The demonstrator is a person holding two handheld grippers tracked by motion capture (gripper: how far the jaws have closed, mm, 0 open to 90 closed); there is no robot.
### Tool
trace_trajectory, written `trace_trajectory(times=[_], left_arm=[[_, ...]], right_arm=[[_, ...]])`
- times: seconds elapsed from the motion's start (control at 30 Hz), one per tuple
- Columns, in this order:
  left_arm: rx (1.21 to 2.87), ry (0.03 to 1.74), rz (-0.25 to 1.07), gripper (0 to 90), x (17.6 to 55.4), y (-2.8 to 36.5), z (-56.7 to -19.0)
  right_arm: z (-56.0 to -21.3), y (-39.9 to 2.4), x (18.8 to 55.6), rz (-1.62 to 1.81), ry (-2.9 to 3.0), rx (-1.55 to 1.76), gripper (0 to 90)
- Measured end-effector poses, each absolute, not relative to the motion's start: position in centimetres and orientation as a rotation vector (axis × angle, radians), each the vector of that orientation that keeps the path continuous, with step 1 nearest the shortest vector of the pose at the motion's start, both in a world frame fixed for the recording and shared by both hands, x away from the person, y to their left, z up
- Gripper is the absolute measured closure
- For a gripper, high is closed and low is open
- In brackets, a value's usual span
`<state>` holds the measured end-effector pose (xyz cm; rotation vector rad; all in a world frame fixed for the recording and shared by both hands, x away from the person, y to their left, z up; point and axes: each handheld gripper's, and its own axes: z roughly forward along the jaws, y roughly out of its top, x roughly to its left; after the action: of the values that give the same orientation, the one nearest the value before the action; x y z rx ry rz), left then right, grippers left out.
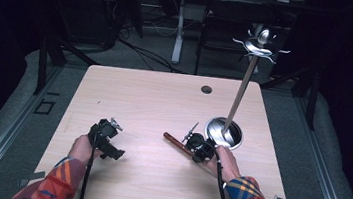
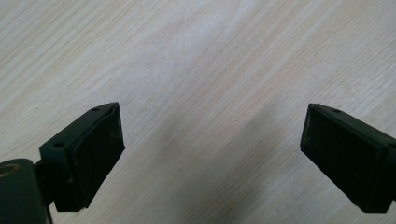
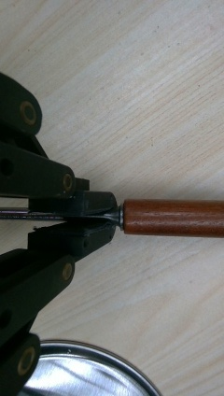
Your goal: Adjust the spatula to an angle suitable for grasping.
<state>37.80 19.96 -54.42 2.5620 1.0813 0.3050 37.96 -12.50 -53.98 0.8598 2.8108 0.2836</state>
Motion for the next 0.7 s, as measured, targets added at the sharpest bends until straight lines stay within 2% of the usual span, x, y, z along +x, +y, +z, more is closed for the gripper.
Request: trace_trajectory(times=[0.7], left_arm=[[2.558, 1.079, 0.311, 5.8, 37.8, 20.0, -54.4]], right_arm=[[-52.4, -13.6, 37.1, 0.36, 2.788, 0.87, 84.1]])
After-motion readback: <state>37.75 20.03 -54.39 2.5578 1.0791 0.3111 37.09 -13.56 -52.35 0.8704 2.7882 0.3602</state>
